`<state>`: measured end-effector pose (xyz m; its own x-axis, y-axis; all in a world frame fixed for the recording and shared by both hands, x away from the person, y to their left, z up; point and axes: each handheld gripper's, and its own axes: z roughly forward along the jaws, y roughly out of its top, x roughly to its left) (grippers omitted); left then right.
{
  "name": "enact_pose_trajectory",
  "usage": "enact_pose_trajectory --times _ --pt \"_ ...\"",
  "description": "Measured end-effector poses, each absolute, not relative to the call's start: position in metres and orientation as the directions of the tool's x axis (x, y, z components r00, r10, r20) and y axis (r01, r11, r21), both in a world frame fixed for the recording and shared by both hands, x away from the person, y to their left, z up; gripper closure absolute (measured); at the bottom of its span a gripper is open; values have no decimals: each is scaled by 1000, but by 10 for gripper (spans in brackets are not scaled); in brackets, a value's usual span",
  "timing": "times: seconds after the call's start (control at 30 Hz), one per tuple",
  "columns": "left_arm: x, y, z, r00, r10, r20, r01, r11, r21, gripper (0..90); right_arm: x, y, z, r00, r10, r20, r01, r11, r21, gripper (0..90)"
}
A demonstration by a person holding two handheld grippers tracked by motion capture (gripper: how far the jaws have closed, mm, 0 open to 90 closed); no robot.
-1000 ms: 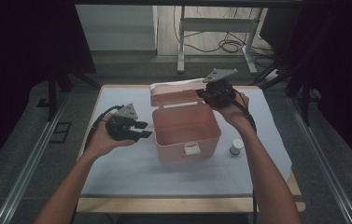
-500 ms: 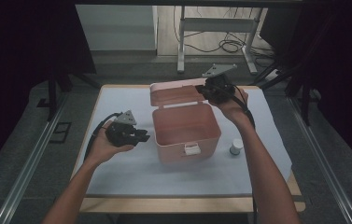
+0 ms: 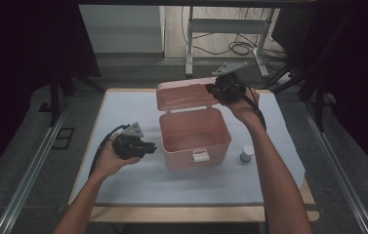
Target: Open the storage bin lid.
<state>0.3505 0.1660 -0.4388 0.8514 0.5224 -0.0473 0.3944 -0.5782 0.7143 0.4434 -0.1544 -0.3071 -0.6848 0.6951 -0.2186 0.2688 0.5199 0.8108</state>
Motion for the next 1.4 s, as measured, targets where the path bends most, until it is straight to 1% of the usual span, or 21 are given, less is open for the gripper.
enact_pose_trajectory --times 0.17,0.27,0.8,1.4 --pt "350 164 -445 851 524 -42 397 -586 706 784 445 -155 -307 -681 699 -217 273 518 810 897" --pt "349 165 -448 848 527 -57 404 -574 712 783 447 -156 -307 -681 700 -218 275 519 809 897" --pt "348 171 -466 826 558 -74 438 -554 708 779 455 -153 -310 -676 704 -218 291 527 799 897" --pt "346 174 -473 818 568 -89 450 -537 713 773 464 -152 -314 -668 716 -202 311 516 798 897"
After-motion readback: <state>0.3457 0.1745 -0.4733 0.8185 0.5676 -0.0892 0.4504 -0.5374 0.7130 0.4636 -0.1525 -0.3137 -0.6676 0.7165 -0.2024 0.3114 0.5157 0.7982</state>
